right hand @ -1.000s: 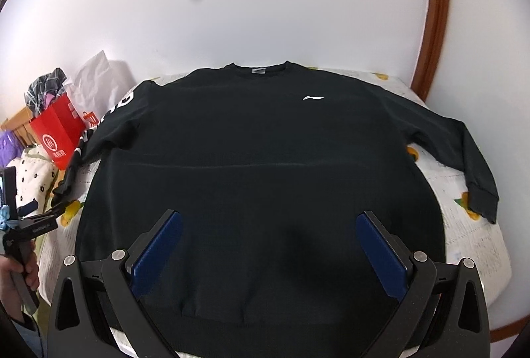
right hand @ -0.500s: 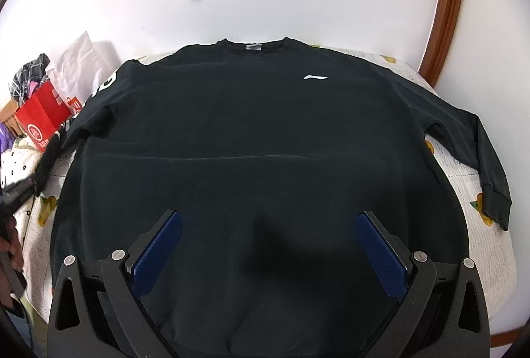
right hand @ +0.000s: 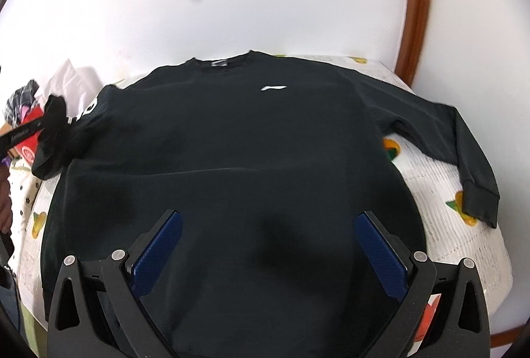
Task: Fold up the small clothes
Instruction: 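Carry the lettered sleeve across the chest with the left gripper and release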
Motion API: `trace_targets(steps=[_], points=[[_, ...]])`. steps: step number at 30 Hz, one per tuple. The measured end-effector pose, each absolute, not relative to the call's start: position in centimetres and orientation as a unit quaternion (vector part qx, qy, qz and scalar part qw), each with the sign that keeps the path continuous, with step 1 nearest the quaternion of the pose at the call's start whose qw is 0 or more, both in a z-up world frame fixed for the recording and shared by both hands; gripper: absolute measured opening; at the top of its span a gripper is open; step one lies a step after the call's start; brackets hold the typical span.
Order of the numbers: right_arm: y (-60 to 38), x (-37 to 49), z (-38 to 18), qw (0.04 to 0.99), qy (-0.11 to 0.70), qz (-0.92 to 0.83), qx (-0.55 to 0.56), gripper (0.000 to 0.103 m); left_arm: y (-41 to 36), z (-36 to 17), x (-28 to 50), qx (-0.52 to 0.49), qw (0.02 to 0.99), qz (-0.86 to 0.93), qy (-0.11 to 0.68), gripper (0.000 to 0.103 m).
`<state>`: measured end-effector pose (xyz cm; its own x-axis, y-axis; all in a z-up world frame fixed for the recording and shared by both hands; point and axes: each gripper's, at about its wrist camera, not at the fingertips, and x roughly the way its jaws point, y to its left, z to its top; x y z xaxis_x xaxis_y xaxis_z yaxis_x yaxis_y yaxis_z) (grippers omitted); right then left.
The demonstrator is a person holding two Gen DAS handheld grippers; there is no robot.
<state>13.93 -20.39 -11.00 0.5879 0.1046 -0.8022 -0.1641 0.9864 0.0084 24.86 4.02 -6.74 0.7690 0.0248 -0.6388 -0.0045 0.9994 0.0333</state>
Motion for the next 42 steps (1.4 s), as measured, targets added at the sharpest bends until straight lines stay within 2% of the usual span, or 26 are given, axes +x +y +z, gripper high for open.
trace_targets(steps=[9,20,26,31,34,35,36,42], points=[[-23.3,13.8,-12.2,0.889,0.454,0.061,-0.020,0.103,-6.6,-6.2,29.1,0.020,0.938,-0.076,0.339,0.011],[-25.6,13.5,-12.8,0.886,0.462,0.034,-0.016,0.103,-11.7,-8.3,30.1,0.000,0.920,-0.136,0.368,0.011],[-25.1,13.3,-12.9,0.884,0.465,0.032,-0.017,0.103,-9.7,-8.3,29.0,-0.012,0.921,-0.120,0.371,0.026],[-23.9,13.3,-12.7,0.884,0.465,0.038,-0.013,0.103,-6.6,-8.2,27.8,-0.014,0.922,-0.100,0.374,0.028],[-22.8,13.3,-12.5,0.884,0.464,0.053,-0.009,0.103,-4.2,-8.5,27.2,-0.011,0.925,-0.079,0.373,0.043],[-22.4,13.3,-12.5,0.884,0.464,0.060,-0.006,0.103,-3.2,-8.6,26.8,-0.011,0.926,-0.072,0.370,0.055],[-22.1,13.5,-12.5,0.884,0.464,0.066,-0.004,0.103,-1.9,-8.7,26.3,-0.011,0.929,-0.063,0.366,0.063],[-18.8,16.1,-12.3,0.885,0.456,0.092,-0.020,0.103,5.5,-11.0,24.9,-0.026,0.927,0.004,0.375,0.063]])
